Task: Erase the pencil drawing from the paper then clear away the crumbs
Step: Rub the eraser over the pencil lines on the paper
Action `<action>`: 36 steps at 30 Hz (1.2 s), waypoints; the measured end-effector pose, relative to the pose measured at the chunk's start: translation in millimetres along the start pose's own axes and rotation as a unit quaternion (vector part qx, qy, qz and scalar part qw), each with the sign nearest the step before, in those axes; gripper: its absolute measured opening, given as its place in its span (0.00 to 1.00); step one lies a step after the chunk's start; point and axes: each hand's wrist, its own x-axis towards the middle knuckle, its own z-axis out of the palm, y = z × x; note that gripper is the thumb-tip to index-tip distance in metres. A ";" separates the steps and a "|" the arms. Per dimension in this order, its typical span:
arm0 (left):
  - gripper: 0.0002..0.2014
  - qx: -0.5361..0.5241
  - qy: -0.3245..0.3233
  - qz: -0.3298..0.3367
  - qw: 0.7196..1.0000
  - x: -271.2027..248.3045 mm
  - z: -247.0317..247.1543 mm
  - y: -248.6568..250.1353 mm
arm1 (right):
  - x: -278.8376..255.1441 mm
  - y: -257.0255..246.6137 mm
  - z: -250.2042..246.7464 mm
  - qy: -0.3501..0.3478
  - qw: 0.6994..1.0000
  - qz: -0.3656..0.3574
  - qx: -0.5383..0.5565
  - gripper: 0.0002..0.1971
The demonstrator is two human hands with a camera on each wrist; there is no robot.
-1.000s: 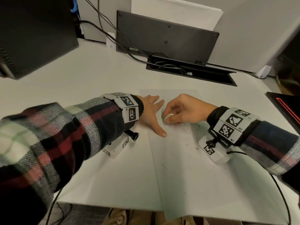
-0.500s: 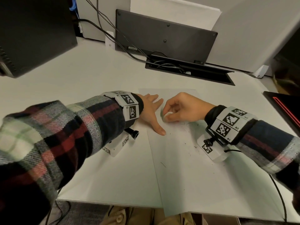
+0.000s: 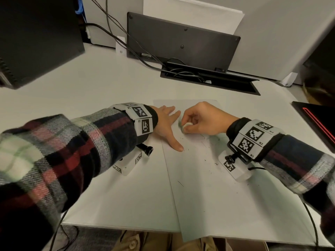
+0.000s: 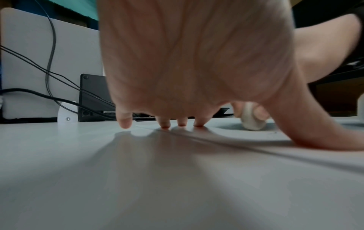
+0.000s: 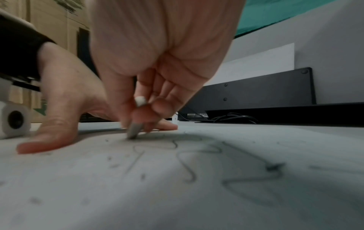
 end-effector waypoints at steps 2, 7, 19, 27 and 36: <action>0.60 0.003 0.000 0.000 1.000 -0.2 0.1 0.3 | -0.8 0.2 1.0 -0.008 1.000 0.001 0.008 0.05; 0.60 0.005 0.000 0.002 1.000 -0.4 -0.4 0.4 | 2.3 3.3 -0.5 0.008 1.000 0.007 0.005 0.06; 0.61 0.011 0.007 0.013 1.000 -3.5 -0.9 -1.1 | -3.8 18.4 -16.9 0.084 0.995 0.046 0.021 0.04; 0.60 -0.005 0.028 0.034 0.999 -9.1 2.0 -3.3 | -6.2 12.0 -12.0 0.051 0.997 0.013 -0.059 0.07; 0.55 -0.056 0.050 0.052 0.996 -2.7 4.7 -9.6 | -3.4 11.0 -17.3 0.027 0.999 0.011 -0.027 0.07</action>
